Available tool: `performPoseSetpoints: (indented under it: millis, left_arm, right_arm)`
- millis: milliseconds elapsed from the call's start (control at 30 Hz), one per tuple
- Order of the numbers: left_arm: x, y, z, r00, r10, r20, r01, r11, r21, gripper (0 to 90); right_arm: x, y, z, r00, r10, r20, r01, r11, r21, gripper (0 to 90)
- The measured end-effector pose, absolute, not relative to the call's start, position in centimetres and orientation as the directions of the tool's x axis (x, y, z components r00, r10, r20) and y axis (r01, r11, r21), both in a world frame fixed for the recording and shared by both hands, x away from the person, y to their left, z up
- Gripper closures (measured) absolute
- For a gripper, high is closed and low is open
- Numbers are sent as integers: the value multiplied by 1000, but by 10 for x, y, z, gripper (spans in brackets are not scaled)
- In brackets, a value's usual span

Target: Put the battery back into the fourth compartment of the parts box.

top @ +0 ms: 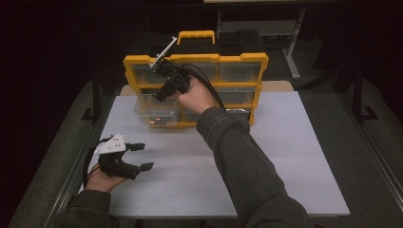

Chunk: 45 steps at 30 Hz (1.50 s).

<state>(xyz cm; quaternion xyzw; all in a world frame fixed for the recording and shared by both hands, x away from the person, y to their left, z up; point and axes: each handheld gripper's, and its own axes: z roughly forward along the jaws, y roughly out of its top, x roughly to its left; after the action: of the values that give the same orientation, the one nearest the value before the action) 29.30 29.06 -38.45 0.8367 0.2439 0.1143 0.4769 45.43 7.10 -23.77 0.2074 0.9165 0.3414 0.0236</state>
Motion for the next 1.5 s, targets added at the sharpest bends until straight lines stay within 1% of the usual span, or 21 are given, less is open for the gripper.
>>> performPoseSetpoints:
  millis: [433,500,600,800,1300,1500]
  left_arm:
    - [293,291,-385,854,519,-43,299,-420,857,205]
    - [293,291,-385,855,517,-38,293,-423,857,205]
    - [293,291,-385,856,516,-36,292,-425,857,205]
    - [294,293,-384,861,508,-17,280,-447,849,205]
    - [295,294,-384,861,508,-16,281,-450,848,205]
    - [295,295,-385,855,517,-29,296,-441,847,205]
  right_arm:
    - [456,81,-250,-917,387,93,360,707,609,753]
    - [457,82,-252,-918,386,87,356,712,605,749]
    - [457,83,-254,-917,386,96,362,712,602,716]
    - [457,83,-257,-919,382,97,361,717,596,721]
    - [456,73,-254,-917,373,145,377,686,622,754]
    - [454,72,-251,-919,354,171,378,674,635,801]
